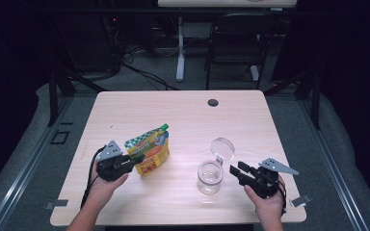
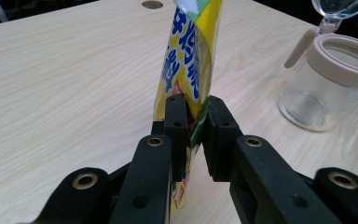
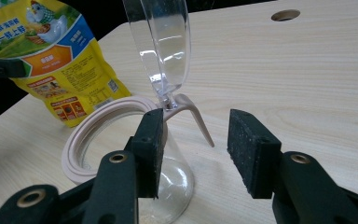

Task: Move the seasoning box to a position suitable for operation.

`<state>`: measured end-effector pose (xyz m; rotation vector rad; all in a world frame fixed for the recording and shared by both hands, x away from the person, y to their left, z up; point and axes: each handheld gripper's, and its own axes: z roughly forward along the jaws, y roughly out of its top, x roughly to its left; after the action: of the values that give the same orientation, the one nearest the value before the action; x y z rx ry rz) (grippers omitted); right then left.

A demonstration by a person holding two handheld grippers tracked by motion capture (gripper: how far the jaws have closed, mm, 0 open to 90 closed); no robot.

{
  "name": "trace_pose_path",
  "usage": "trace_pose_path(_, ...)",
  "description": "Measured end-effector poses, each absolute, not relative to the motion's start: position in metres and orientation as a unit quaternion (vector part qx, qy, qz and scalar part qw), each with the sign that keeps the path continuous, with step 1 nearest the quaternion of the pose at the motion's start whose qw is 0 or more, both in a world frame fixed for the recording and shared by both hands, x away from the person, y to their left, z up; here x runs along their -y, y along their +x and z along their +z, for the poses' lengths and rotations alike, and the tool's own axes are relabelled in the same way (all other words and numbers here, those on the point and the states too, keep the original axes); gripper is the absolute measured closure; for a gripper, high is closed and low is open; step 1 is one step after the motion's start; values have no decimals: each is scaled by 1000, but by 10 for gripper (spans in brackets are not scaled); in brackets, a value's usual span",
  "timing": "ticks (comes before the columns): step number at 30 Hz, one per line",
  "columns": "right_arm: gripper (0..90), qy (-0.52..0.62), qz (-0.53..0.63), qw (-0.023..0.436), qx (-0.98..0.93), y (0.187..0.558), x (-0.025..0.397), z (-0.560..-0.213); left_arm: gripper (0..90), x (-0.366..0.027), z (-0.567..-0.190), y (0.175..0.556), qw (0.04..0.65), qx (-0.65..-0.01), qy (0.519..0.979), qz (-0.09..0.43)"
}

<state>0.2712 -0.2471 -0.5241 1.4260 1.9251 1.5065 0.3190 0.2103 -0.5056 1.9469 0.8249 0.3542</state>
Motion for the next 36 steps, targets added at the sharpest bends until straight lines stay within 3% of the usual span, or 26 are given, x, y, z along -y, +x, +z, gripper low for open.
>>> trace_pose_path(9,562,495,524,155,-676,271,245,-524,814,-222,-500,297,474,-335,802,141)
trace_pose_path(22,562,496,524,153,-675,272,245,-525,789,-228,-507,296,498,-338,790,117)
trace_pose_path(36,560,497,523,154,-675,272,246,-525,536,-229,-518,309,505,-375,773,81)
